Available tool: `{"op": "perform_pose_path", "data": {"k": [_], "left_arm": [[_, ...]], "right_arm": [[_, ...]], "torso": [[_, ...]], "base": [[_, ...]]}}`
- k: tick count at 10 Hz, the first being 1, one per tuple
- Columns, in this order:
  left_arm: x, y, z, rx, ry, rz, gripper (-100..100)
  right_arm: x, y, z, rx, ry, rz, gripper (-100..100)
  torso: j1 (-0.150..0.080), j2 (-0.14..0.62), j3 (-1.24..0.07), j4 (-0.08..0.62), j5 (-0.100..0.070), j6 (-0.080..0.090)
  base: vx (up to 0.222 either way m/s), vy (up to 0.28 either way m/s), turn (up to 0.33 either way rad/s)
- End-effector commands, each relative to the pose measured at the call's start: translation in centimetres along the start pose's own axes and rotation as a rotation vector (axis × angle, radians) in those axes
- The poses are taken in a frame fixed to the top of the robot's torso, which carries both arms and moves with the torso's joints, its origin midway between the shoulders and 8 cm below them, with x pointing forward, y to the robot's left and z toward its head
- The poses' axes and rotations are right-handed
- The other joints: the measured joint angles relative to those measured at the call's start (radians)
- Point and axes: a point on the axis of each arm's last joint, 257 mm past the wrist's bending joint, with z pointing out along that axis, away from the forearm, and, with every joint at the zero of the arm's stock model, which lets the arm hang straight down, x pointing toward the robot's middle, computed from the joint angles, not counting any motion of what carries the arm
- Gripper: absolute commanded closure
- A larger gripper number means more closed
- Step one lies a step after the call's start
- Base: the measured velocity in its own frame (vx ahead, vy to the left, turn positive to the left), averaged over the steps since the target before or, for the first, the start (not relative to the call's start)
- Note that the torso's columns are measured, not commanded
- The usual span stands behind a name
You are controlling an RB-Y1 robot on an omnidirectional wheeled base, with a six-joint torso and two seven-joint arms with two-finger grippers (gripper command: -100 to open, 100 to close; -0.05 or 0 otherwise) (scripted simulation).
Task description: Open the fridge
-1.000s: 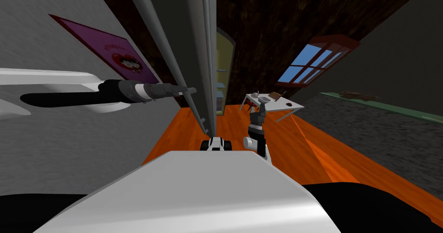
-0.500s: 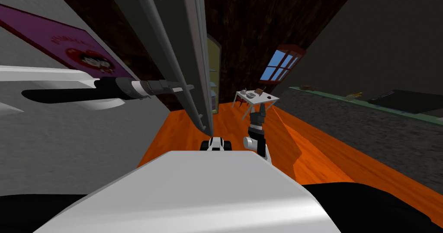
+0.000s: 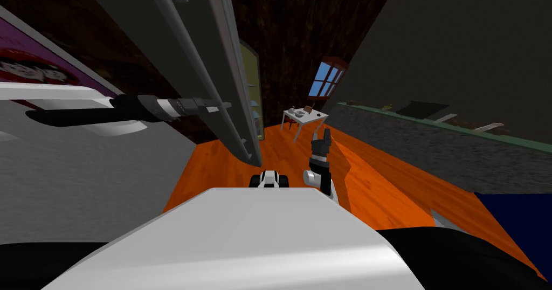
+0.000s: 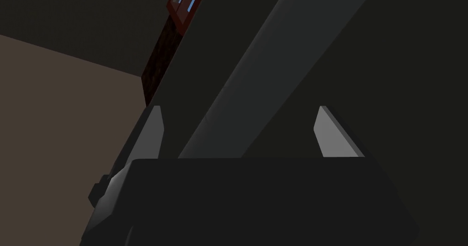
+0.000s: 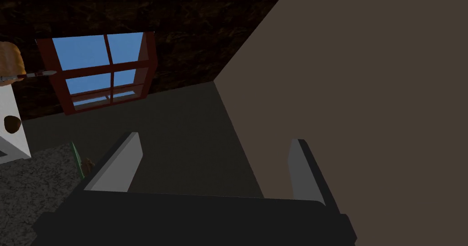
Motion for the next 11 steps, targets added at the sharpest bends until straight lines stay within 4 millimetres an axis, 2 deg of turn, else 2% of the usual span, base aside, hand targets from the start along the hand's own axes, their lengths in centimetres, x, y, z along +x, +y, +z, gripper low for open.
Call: {"op": "perform_pose_path", "data": {"k": [1,2,3,6,7,10,11], "left_arm": [[-1.7,2.6,-1.0,-0.066,-0.039,-0.009,-100],[-1.4,2.0,-0.8,-0.054,-0.032,-0.011,-100],[-0.8,1.1,-0.4,-0.029,-0.018,-0.005,100],[1.7,-3.4,1.2,0.076,0.042,0.007,100],[1.8,-3.6,1.2,0.080,0.045,0.006,100],[4.3,-8.0,2.1,0.182,0.103,0.018,100],[4.6,-8.3,2.2,0.190,0.108,0.018,100]], "right_arm": [[0.0,0.0,0.0,0.000,0.000,0.000,0],[0.0,0.0,0.0,0.000,0.000,0.000,0],[0.0,0.0,0.0,0.000,0.000,0.000,0],[0.0,0.0,0.0,0.001,0.000,-0.001,0],[0.0,0.0,0.0,0.001,0.000,-0.001,0],[0.0,0.0,0.0,0.001,0.000,-0.001,0],[0.0,0.0,0.0,0.001,0.000,-0.001,0]], "torso": [[-0.001,0.000,0.000,0.000,0.000,0.000],[0.001,-0.004,-0.002,-0.001,0.000,-0.001],[0.002,-0.008,-0.005,-0.002,0.001,-0.001],[0.001,-0.010,-0.007,-0.003,0.000,0.001],[0.002,-0.006,-0.004,-0.002,0.000,0.001],[0.001,0.000,0.000,0.000,0.000,-0.001],[0.000,-0.002,-0.002,-0.001,0.000,0.001]], "base": [[-0.120,-0.022,-0.186],[-0.041,-0.007,-0.021],[0.072,0.025,0.336],[0.196,0.012,0.391],[0.137,0.028,0.245],[0.148,0.019,0.407],[0.114,-0.003,0.103]]}}
